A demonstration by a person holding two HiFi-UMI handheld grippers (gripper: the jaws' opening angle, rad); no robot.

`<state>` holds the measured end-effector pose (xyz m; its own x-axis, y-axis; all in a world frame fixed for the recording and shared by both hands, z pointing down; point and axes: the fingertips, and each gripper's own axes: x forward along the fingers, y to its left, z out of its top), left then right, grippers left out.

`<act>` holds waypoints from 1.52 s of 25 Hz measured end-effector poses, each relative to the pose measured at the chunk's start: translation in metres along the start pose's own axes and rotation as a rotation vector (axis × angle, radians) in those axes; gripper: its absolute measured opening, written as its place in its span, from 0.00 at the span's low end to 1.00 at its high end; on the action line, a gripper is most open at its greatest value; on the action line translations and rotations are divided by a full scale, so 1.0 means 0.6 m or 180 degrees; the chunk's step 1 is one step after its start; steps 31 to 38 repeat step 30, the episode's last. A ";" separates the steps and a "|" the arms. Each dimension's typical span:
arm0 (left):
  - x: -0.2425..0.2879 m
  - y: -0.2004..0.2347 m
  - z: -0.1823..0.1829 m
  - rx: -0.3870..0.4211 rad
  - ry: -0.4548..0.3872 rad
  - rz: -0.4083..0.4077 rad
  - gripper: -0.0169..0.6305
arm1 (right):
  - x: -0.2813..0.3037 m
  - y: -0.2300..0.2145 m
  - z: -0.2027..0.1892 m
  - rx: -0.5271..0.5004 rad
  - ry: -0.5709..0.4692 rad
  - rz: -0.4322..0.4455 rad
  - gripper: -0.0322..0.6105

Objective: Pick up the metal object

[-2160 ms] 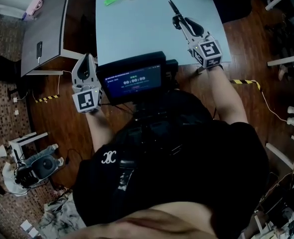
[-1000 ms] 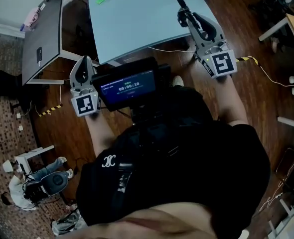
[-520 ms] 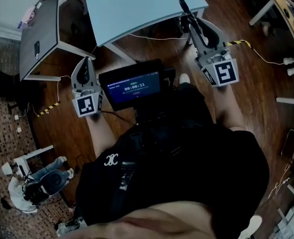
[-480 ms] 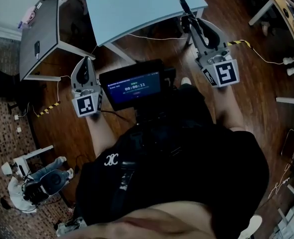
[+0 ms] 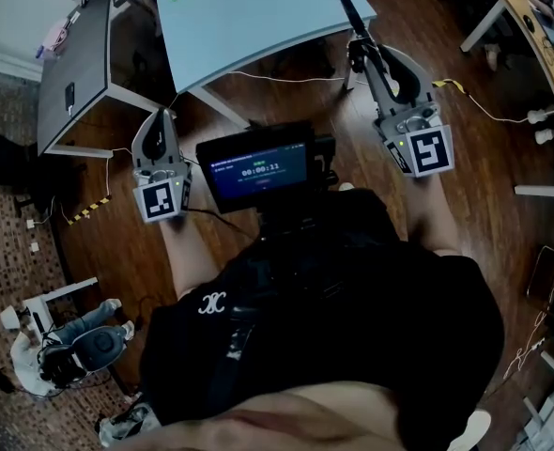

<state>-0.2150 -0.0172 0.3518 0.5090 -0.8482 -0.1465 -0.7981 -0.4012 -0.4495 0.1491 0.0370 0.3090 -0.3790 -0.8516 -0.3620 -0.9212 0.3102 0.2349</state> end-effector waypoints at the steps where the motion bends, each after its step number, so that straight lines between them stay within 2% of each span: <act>1: 0.003 -0.005 0.008 0.0020 -0.0003 0.0010 0.04 | -0.004 -0.008 0.001 0.0003 0.0001 -0.0010 0.15; 4: 0.007 -0.025 0.023 0.0101 0.0020 0.0054 0.04 | -0.018 -0.029 -0.006 0.0057 0.0025 -0.0004 0.15; 13: 0.016 -0.035 0.043 0.0067 -0.0015 0.0146 0.04 | -0.027 -0.057 -0.007 0.0192 0.0004 0.0083 0.15; 22: 0.037 -0.082 0.063 0.0347 0.0236 -0.0011 0.04 | -0.034 -0.068 -0.015 0.0237 -0.0003 0.0116 0.15; 38: 0.051 -0.071 0.067 0.0284 0.0150 -0.0003 0.04 | -0.018 -0.066 -0.017 0.0213 0.0010 0.0099 0.15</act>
